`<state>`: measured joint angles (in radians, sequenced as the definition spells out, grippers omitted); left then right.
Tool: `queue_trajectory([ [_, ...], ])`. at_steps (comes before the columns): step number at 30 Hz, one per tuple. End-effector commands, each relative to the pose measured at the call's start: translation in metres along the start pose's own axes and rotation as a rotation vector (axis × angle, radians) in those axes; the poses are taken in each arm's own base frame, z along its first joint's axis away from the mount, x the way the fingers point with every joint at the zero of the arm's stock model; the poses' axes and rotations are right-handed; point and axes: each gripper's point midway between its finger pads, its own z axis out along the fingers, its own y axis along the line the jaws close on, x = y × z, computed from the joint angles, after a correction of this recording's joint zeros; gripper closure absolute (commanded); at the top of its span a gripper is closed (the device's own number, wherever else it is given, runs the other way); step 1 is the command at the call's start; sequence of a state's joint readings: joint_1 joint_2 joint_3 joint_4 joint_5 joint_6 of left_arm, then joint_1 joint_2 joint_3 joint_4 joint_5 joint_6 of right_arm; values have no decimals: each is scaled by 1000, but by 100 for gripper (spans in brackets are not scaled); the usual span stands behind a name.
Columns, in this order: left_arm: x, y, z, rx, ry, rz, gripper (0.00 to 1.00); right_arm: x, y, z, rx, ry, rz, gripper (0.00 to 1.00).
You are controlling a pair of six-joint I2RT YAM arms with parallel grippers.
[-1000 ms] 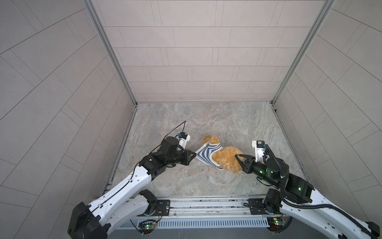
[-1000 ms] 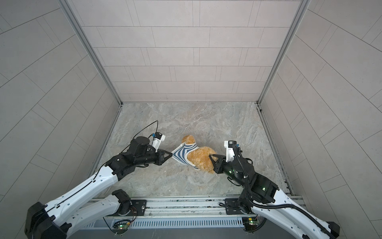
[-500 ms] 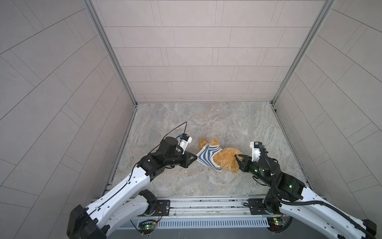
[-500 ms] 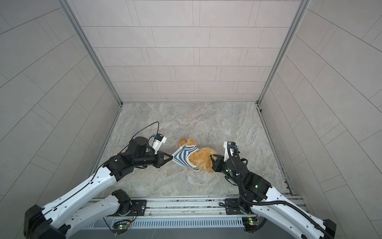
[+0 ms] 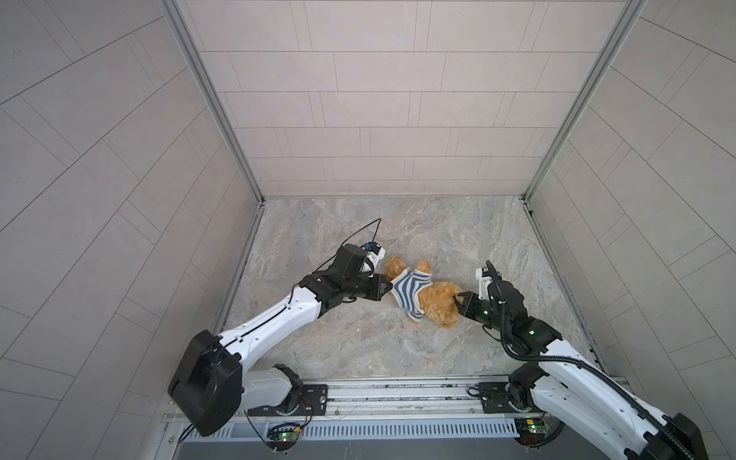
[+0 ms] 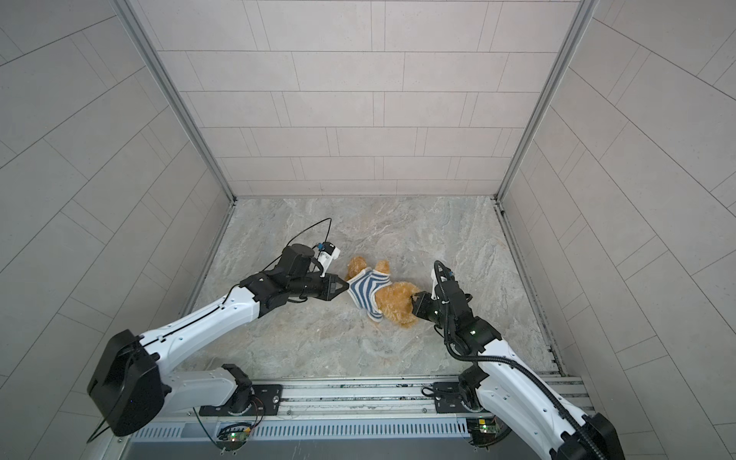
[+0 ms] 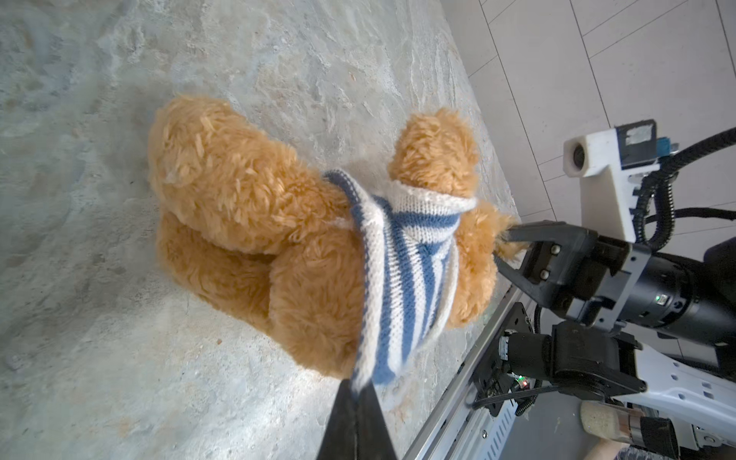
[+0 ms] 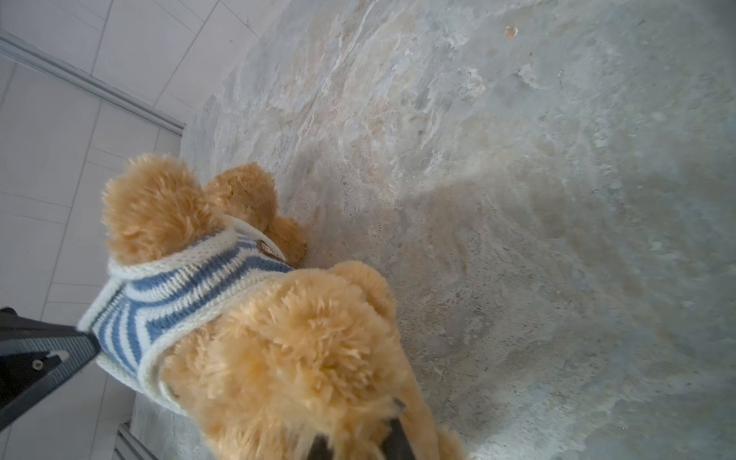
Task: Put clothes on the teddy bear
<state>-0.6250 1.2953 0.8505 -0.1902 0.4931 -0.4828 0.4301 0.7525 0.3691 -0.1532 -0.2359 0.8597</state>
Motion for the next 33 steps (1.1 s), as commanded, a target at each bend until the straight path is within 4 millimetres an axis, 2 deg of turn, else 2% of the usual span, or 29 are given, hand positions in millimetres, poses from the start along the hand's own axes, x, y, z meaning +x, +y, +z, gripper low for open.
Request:
queue_trajectory([
  [1,-18,-1,8,1,-53,-7,100,2,1,-3,-11,15,-69,75],
  [6,-21,3,23,3,-53,-33,100,-1,-9,-27,78,11,-166,54],
  [12,-28,-2,39,8,-36,-28,100,3,-4,-46,105,56,-265,34],
  [16,-35,-9,50,18,-33,-25,100,7,9,-51,109,56,-353,29],
  [19,-39,-13,58,22,-30,-22,100,12,18,-43,104,62,-398,28],
  [23,-37,-11,66,15,-15,-31,100,15,21,-20,101,65,-390,28],
  [28,-29,-8,65,-4,-2,-24,100,12,22,3,116,61,-398,27],
  [33,-22,-12,59,-4,1,-15,100,19,20,25,136,103,-410,28],
])
